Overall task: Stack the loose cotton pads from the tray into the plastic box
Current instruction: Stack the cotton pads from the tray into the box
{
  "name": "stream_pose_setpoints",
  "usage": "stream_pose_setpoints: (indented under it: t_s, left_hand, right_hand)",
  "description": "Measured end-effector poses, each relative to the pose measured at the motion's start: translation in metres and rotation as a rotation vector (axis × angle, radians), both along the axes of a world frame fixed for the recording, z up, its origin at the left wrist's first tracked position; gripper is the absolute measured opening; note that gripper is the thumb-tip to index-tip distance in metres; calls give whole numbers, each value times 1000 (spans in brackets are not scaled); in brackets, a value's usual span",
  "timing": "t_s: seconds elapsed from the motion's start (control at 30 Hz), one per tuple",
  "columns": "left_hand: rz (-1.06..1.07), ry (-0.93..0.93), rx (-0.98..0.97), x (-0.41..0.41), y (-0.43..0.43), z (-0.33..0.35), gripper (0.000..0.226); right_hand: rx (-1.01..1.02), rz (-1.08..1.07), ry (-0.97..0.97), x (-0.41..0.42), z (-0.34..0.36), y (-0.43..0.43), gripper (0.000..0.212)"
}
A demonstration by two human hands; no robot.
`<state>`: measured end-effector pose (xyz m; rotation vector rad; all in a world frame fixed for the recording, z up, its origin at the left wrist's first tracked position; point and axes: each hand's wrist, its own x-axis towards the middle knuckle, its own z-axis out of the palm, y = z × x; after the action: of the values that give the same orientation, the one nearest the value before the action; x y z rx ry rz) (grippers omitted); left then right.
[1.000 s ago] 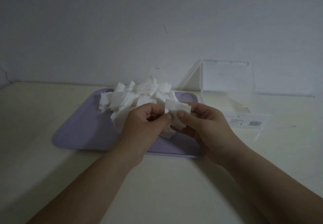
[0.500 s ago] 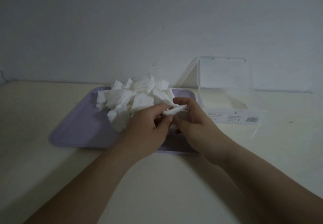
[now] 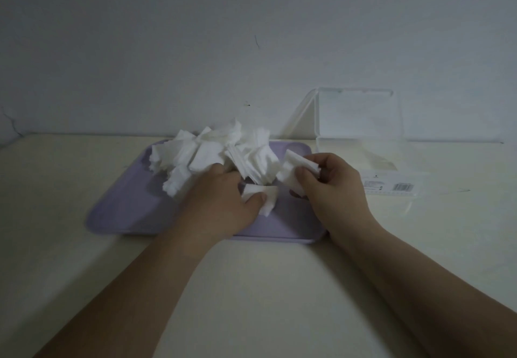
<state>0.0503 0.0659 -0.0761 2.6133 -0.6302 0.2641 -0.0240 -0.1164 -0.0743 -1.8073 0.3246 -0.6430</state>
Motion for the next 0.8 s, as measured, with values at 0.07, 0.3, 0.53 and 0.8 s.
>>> stream_pose_setpoints:
  t_s: [0.07, 0.3, 0.53, 0.8]
  left_hand:
    - [-56, 98, -52, -1, 2, 1, 34]
    - [-209, 433, -335, -11, 10, 11, 22]
    - [-410, 669, -909, -17, 5, 21, 38]
    - [-308, 517, -924, -13, 1, 12, 34]
  right_hand:
    - [-2, 0, -3, 1, -1, -1, 8]
    - [2, 28, -9, 1, -4, -3, 10]
    - [109, 237, -13, -1, 4, -6, 13]
    - [135, 452, 41, -2, 4, -3, 25]
